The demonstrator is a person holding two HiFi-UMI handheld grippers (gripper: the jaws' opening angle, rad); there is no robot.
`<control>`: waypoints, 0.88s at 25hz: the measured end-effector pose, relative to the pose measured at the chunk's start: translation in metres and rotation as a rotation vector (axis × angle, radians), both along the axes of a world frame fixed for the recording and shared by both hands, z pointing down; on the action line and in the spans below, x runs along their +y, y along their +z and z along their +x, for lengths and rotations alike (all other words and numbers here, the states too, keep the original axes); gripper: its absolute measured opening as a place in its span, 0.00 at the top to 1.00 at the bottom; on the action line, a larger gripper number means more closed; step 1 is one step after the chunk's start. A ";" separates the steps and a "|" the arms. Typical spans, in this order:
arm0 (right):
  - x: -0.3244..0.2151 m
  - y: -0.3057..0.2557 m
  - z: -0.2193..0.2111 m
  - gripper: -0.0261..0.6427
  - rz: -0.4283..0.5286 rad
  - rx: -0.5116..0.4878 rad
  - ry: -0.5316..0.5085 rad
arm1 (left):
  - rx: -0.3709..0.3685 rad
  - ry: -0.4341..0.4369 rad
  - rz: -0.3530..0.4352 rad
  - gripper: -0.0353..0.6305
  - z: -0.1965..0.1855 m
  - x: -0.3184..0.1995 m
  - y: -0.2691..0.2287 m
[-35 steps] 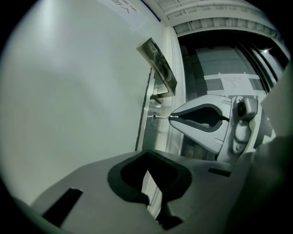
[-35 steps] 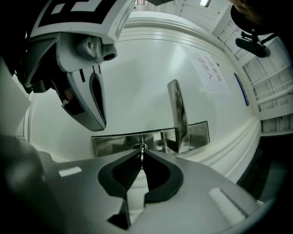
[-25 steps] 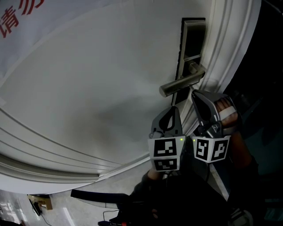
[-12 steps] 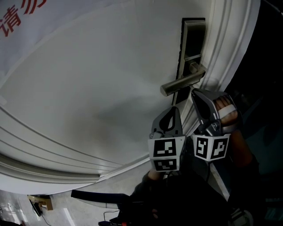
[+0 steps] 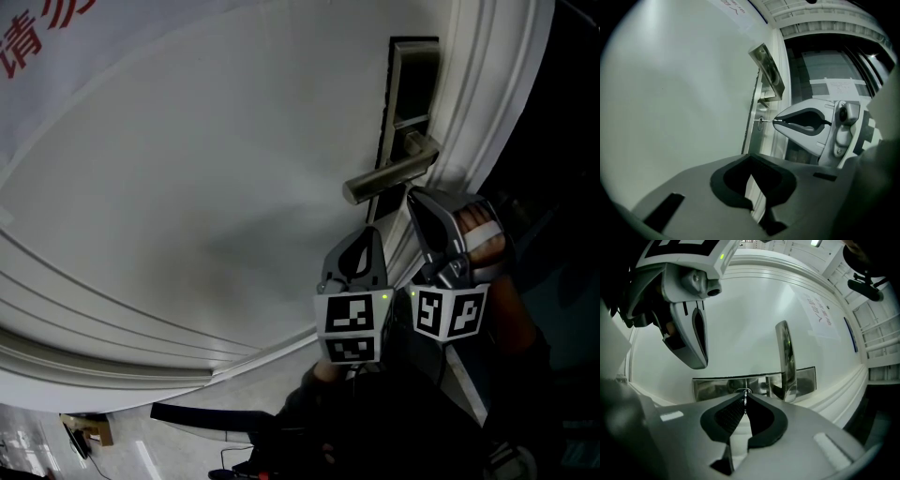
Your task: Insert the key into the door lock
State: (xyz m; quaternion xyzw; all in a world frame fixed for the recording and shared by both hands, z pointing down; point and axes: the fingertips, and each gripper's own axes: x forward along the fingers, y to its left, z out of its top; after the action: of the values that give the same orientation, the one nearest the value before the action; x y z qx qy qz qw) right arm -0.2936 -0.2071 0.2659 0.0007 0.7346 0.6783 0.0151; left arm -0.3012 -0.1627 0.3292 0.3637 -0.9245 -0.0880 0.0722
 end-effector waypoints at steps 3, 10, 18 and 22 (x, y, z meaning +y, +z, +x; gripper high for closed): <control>0.000 0.000 0.000 0.94 0.001 0.001 -0.001 | 0.001 0.002 -0.002 0.95 0.000 0.000 0.000; -0.001 0.000 0.000 0.94 0.004 0.000 -0.008 | 0.000 0.012 -0.012 0.95 0.001 -0.004 0.001; -0.001 0.000 -0.001 0.94 0.010 0.001 -0.010 | -0.007 0.021 -0.017 0.95 0.001 -0.008 0.002; 0.000 0.000 -0.002 0.94 0.016 0.009 -0.008 | -0.009 0.027 -0.017 0.95 0.001 -0.009 0.001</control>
State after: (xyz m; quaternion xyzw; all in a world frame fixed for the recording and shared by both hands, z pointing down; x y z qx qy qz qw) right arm -0.2959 -0.2070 0.2656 0.0069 0.7293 0.6840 0.0147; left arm -0.3000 -0.1715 0.3300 0.3759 -0.9206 -0.0775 0.0721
